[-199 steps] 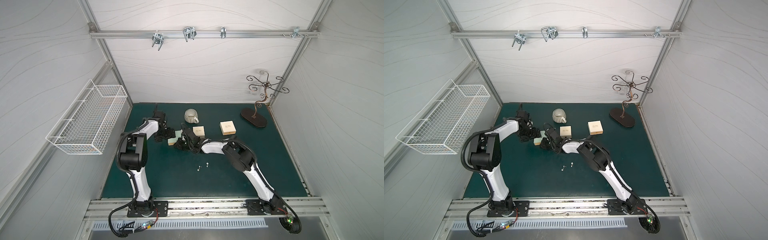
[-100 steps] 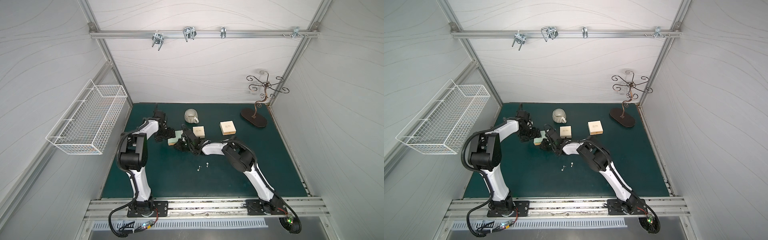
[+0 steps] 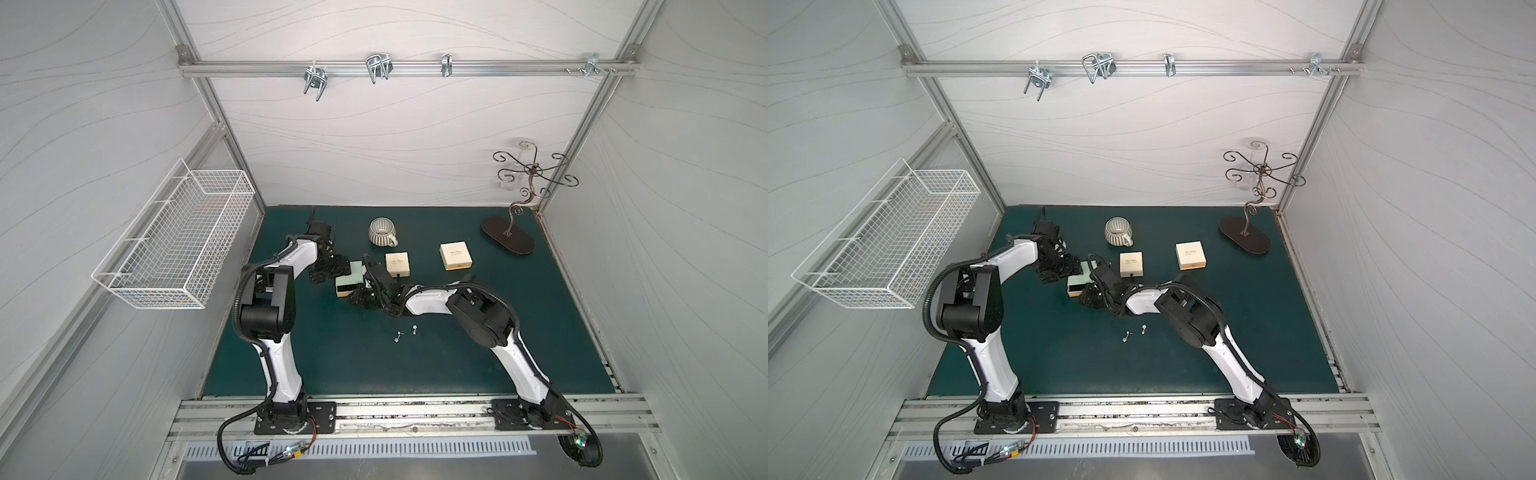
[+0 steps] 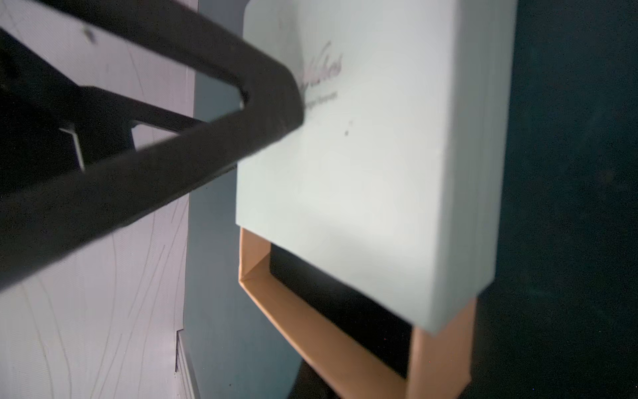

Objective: Place the earrings into the drawer-style jewelry box
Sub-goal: Open the drawer in the jewelry box.

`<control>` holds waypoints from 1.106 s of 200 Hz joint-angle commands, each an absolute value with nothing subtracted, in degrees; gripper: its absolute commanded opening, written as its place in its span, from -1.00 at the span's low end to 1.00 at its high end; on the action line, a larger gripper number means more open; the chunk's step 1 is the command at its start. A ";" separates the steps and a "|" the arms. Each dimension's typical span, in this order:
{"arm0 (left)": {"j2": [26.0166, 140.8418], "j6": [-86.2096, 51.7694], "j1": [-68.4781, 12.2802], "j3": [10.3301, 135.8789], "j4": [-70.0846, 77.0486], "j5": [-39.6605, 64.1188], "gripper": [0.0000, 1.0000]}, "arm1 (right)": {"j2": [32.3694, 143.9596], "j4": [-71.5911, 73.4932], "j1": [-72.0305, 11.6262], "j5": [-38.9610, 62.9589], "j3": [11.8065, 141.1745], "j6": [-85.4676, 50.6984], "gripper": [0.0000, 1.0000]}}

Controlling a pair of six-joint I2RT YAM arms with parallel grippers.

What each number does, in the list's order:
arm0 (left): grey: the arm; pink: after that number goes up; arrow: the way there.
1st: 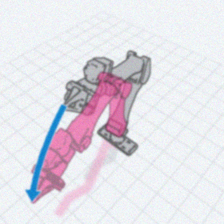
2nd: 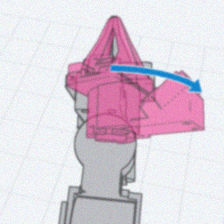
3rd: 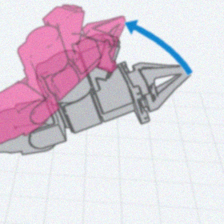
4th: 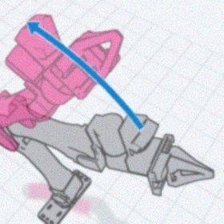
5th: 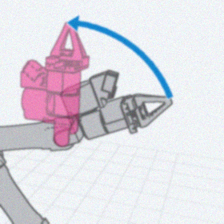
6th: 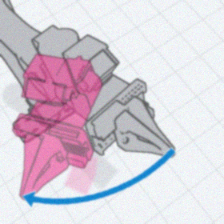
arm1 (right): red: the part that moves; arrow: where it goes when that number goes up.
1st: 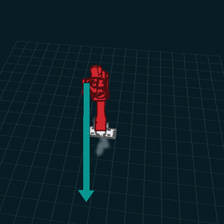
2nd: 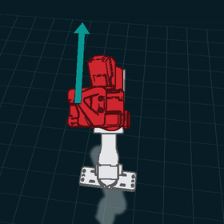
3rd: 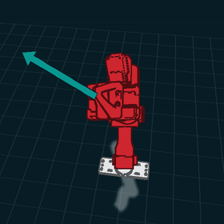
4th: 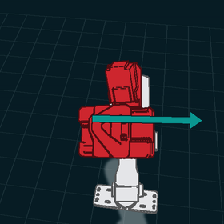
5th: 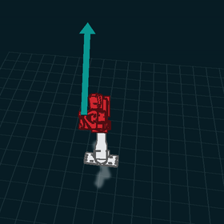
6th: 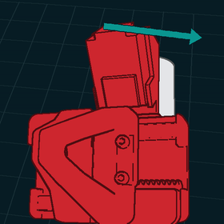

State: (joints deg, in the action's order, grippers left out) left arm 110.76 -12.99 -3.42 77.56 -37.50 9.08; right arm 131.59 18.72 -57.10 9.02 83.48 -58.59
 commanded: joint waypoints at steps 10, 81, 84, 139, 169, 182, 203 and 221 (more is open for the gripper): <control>113.45 -11.91 -3.16 78.02 -38.50 5.80 0.87 | 128.48 18.37 -59.05 9.76 81.50 -59.32 -1.00; 113.24 -11.85 -3.16 78.04 -38.47 5.93 0.87 | 127.71 17.66 -60.21 9.49 80.40 -58.88 -1.00; 113.24 -11.80 -3.16 78.05 -38.45 5.94 0.87 | 127.63 17.70 -60.21 9.49 80.38 -58.93 -1.00; 112.87 -11.78 -3.16 78.05 -38.26 6.15 0.88 | 126.54 17.76 -60.74 9.29 78.84 -58.95 -1.00; 112.78 -11.78 -3.16 78.07 -38.19 6.33 0.89 | 126.43 17.71 -60.82 9.28 78.57 -58.80 -1.00; 112.61 -11.82 -3.16 78.04 -38.17 6.50 0.89 | 126.32 17.51 -60.92 9.18 78.57 -58.67 -0.98; 112.08 -11.69 -3.16 78.04 -38.16 6.98 0.89 | 125.88 16.58 -60.91 8.72 78.75 -57.97 -0.76; 111.41 -11.76 -3.16 78.05 -38.15 7.23 0.89 | 125.36 15.93 -60.91 8.53 78.58 -57.24 -0.56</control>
